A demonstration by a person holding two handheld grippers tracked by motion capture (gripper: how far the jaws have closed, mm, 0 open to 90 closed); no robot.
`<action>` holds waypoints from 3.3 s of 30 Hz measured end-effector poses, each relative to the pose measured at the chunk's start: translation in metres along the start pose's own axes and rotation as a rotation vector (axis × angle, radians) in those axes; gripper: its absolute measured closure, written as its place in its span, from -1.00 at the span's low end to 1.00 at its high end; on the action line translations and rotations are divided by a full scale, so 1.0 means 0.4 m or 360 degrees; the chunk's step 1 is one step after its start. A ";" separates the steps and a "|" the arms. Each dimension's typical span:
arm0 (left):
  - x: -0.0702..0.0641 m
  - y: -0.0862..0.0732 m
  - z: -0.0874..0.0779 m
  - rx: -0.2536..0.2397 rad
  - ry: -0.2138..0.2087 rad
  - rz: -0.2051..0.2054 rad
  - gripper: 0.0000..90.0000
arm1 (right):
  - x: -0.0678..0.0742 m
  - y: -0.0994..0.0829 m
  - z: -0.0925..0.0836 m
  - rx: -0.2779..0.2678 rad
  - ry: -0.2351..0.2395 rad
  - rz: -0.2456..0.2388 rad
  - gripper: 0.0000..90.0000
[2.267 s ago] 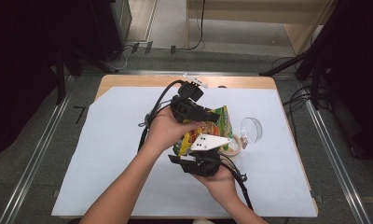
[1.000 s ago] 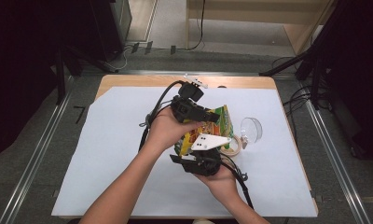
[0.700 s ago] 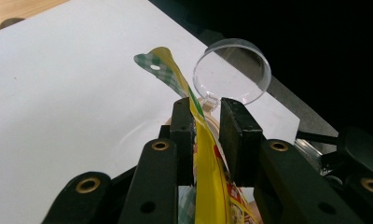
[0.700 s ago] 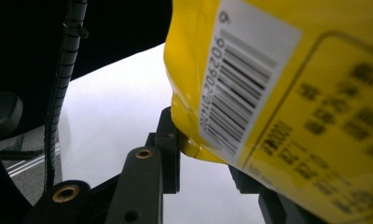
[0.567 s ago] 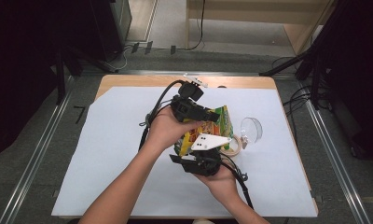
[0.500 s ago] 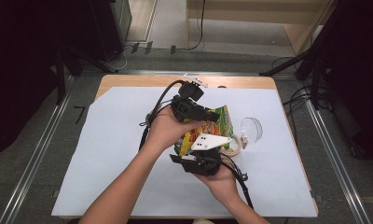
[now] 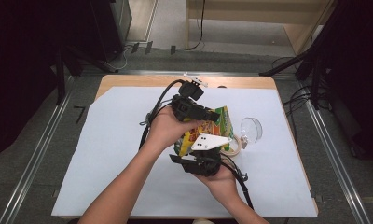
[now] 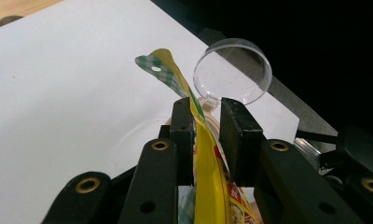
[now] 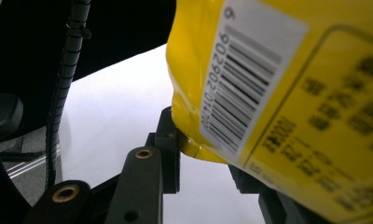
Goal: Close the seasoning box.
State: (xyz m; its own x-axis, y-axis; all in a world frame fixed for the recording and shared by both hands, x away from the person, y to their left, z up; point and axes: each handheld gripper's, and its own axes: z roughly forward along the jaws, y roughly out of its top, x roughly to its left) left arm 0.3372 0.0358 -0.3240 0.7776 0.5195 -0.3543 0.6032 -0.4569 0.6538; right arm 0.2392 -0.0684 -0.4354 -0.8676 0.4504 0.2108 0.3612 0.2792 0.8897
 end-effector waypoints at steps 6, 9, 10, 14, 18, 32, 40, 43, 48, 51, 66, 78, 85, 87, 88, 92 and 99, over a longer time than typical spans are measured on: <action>0.001 -0.003 -0.001 -0.0004 0.0003 0.0007 0.69 | -0.001 -0.001 0.001 0.0010 -0.0002 -0.0013 0.55; 0.001 -0.003 0.000 -0.0005 0.0007 0.0007 0.68 | -0.003 0.000 0.001 0.0015 0.0001 -0.0018 0.55; 0.001 -0.003 0.001 -0.0005 0.0005 0.0006 0.68 | -0.005 -0.001 0.001 0.0017 -0.0004 -0.0028 0.55; 0.000 -0.001 0.003 -0.0006 0.0005 0.0006 0.68 | -0.007 -0.002 0.000 0.0024 -0.0012 -0.0020 0.55; 0.002 0.001 0.004 -0.0002 0.0000 -0.0001 0.68 | -0.006 0.000 -0.001 0.0012 -0.0008 -0.0017 0.55; 0.007 0.004 0.006 0.0005 -0.0008 -0.0009 0.69 | -0.006 0.001 -0.002 0.0019 -0.0011 -0.0010 0.55; 0.003 0.003 0.006 -0.0008 -0.0004 -0.0003 0.68 | -0.008 0.000 -0.002 0.0018 -0.0016 -0.0023 0.55; 0.005 0.003 0.007 -0.0005 -0.0010 -0.0005 0.68 | -0.008 0.000 -0.002 0.0021 -0.0010 -0.0008 0.54; 0.006 0.005 0.009 -0.0002 -0.0007 -0.0014 0.69 | -0.008 0.000 -0.003 0.0019 -0.0009 -0.0003 0.54; 0.006 0.007 0.010 0.0001 -0.0012 -0.0012 0.68 | -0.009 0.001 -0.004 0.0016 -0.0012 0.0000 0.54; 0.003 0.001 0.011 -0.0016 0.0005 0.0022 0.68 | -0.017 -0.004 -0.001 0.0029 -0.0017 -0.0024 0.54; 0.006 0.001 0.011 -0.0009 0.0005 0.0005 0.69 | -0.014 -0.004 -0.003 0.0031 -0.0021 -0.0020 0.54; 0.007 0.003 0.014 -0.0009 0.0005 0.0009 0.68 | -0.017 -0.003 -0.002 0.0030 -0.0021 -0.0017 0.54; 0.010 0.003 0.014 -0.0005 -0.0001 -0.0001 0.68 | -0.016 -0.002 -0.003 0.0030 -0.0019 -0.0007 0.53; 0.011 0.003 0.013 -0.0005 -0.0001 -0.0002 0.68 | -0.016 -0.002 -0.004 0.0028 -0.0021 -0.0010 0.53; 0.012 0.003 0.014 -0.0001 -0.0002 -0.0004 0.68 | -0.015 -0.002 -0.003 0.0027 -0.0013 -0.0003 0.53; 0.012 0.005 0.015 -0.0005 -0.0007 -0.0010 0.68 | -0.013 0.000 -0.005 0.0028 -0.0011 0.0009 0.53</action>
State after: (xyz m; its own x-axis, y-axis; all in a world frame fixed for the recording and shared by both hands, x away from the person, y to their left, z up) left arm 0.3433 0.0332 -0.3284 0.7744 0.5193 -0.3614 0.6076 -0.4512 0.6537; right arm 0.2429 -0.0725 -0.4358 -0.8631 0.4579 0.2131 0.3722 0.2913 0.8813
